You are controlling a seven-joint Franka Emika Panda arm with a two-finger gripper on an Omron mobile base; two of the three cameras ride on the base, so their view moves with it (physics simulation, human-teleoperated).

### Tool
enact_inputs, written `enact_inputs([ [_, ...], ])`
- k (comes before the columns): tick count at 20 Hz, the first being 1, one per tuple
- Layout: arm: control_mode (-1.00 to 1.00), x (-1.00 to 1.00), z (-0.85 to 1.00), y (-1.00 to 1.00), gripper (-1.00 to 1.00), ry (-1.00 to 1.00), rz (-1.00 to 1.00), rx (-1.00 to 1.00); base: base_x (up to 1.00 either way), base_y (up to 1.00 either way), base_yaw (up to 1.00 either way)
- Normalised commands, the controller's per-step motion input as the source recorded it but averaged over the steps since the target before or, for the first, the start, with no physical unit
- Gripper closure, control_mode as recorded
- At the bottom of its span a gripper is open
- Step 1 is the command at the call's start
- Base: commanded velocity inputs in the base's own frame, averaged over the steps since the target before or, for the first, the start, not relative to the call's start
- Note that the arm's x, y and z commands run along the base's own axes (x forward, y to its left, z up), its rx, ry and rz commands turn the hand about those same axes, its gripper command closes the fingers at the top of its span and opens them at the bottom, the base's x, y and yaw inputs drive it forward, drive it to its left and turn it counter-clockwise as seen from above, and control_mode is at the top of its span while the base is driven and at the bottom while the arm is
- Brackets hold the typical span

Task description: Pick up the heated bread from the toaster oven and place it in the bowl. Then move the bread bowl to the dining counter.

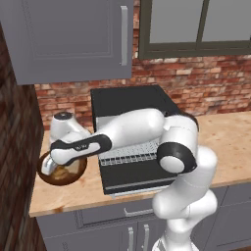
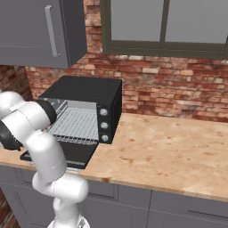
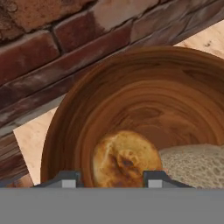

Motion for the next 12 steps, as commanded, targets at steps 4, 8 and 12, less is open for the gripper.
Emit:
enact_inputs([
  [4,-1.0,-0.02,0.07,0.0,-1.0,-0.02,0.0,0.0,0.0,0.0,0.0],
  [8,-1.0,-0.76,0.6,0.0,-1.0,-0.11,0.0,0.0,0.0,0.0,0.0],
  [12,-1.0,-0.84,0.01,0.0,-1.0,-0.05,0.03,-0.07,0.0,0.0,0.0],
])
